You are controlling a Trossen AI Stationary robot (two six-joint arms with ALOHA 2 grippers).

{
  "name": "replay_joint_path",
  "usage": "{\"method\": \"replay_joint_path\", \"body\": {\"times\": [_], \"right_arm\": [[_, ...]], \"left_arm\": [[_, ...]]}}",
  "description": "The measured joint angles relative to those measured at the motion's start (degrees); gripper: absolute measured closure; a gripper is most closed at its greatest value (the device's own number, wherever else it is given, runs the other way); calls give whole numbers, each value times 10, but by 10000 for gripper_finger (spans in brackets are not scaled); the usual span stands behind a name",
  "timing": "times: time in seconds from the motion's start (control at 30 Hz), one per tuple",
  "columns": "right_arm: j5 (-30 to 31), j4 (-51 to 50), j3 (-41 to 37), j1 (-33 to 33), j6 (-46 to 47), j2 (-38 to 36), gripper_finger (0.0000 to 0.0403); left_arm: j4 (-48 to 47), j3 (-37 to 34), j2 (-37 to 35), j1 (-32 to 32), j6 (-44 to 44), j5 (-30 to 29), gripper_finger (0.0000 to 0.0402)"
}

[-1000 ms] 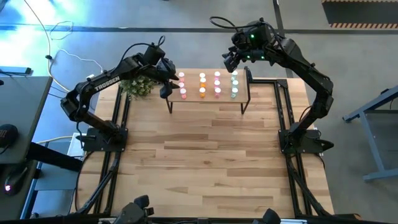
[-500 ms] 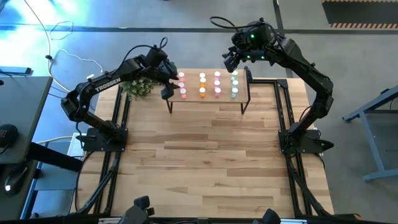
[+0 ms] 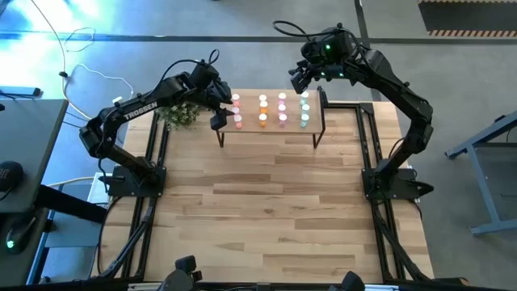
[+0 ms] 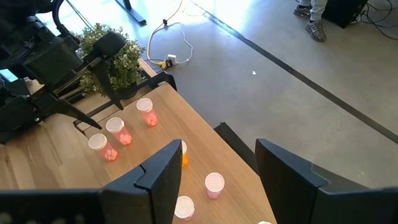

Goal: Pick and place medicine bottles onto shelf by color
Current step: Adjust the pink pill bottles on the shelf

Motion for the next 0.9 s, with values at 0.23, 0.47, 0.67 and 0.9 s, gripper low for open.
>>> {"method": "replay_joint_path", "body": {"times": [0.23, 0.47, 0.67, 0.9], "right_arm": [[0, 0, 0, 0, 0, 0, 208], [0, 0, 0, 0, 0, 0, 208], [0, 0, 0, 0, 4, 0, 208], [0, 0, 0, 0, 9, 0, 208]], "left_arm": [[5, 0, 0, 0, -5, -2, 206], [7, 0, 13, -3, -5, -2, 206], [9, 0, 23, -11, -2, -35, 206], [12, 0, 22, -11, 0, -49, 206]]}}
